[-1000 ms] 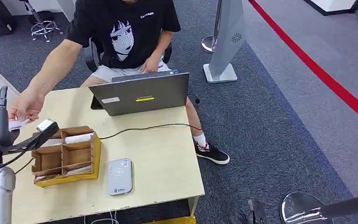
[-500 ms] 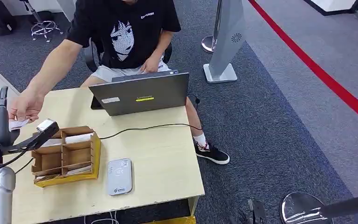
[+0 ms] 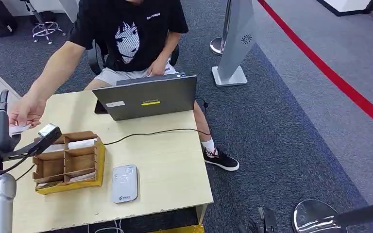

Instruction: Pass the card to the sensor for recognition and then transmit it.

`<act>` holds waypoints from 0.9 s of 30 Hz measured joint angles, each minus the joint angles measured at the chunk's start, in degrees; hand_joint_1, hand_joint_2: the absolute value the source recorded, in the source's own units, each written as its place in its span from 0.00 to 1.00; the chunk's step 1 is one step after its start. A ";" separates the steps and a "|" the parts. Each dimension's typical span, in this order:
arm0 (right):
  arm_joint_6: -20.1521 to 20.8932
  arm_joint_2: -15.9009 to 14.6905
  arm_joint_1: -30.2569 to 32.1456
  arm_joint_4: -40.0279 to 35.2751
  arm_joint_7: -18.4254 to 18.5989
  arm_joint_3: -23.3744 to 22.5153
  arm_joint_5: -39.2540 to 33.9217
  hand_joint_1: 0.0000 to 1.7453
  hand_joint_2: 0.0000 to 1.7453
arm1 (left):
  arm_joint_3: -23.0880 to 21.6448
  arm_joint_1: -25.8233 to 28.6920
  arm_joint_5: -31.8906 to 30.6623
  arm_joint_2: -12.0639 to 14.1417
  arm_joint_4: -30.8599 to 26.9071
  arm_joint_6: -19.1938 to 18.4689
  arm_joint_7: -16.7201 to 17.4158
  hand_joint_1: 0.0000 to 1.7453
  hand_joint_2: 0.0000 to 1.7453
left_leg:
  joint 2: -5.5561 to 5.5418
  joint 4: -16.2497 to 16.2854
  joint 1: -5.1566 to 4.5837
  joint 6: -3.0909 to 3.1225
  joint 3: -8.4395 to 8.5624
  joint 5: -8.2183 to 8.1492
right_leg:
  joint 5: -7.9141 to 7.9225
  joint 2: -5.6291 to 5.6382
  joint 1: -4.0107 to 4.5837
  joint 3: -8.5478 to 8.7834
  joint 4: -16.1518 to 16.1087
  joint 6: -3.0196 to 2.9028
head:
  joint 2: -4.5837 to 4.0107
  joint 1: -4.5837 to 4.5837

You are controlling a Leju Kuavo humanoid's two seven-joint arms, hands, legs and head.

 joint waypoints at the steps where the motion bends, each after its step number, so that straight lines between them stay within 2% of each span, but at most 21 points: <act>1: 0.00 -0.02 0.00 0.00 0.00 0.00 0.00 0.00 1.00 | 0.00 0.00 0.00 0.00 0.04 0.00 0.00 0.00 1.00 | 0.00 0.00 0.00 0.00 0.00 0.00 | 0.00 0.00 0.00 0.00 0.00 0.00 | 0.00 0.00; 2: 0.00 -0.02 0.00 0.00 0.00 0.00 0.00 0.00 1.00 | 0.00 0.00 0.00 0.00 0.07 0.00 0.00 1.00 1.00 | 0.00 0.00 0.00 0.00 0.00 0.00 | 0.00 0.00 0.00 0.00 0.00 0.00 | 0.00 0.00; 10: -0.09 -0.02 -0.07 0.00 0.00 0.50 0.50 0.00 1.00 | 0.00 1.72 0.04 -0.20 -1.66 1.51 -1.79 1.00 1.00 | 0.00 0.00 0.00 0.00 -0.02 0.00 | 0.00 -0.02 0.00 0.00 0.00 0.00 | 0.00 0.00; 27: -0.79 -0.02 -0.16 0.00 0.00 0.74 0.79 0.00 1.00 | 0.00 2.36 0.04 -0.28 -2.82 1.38 -1.99 1.00 1.00 | -0.01 0.00 0.00 0.00 -0.02 0.00 | 0.00 -0.01 0.00 0.00 0.00 0.00 | 0.00 0.00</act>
